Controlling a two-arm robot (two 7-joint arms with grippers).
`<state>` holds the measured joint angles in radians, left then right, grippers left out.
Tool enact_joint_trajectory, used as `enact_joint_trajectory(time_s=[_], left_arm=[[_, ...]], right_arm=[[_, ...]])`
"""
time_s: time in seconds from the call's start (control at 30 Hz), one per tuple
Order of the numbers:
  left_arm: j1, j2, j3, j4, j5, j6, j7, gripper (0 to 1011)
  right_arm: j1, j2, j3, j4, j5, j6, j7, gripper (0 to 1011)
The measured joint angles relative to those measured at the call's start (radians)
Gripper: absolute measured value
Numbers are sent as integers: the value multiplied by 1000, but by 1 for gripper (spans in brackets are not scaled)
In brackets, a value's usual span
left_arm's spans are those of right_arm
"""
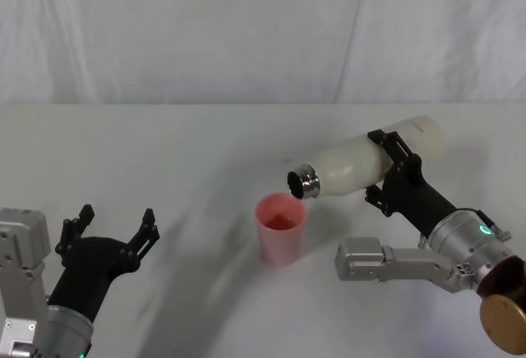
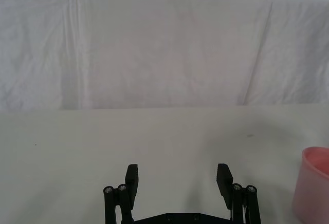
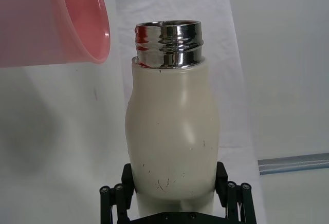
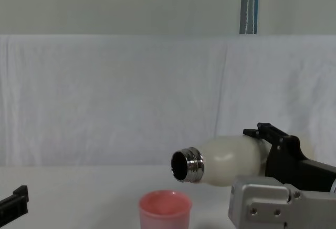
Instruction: Grasp the thermos with one hand and pour water into the cup lid.
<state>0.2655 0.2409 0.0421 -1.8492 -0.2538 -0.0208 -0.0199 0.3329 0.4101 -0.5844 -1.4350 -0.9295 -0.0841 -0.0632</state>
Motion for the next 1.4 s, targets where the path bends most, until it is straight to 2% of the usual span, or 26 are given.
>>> enact_joint_trajectory(time_s=[1.4], left_arm=[[0, 0, 0, 0, 0, 0, 0, 1001]], right_arm=[[23, 6, -23, 12, -19, 1, -10, 952]])
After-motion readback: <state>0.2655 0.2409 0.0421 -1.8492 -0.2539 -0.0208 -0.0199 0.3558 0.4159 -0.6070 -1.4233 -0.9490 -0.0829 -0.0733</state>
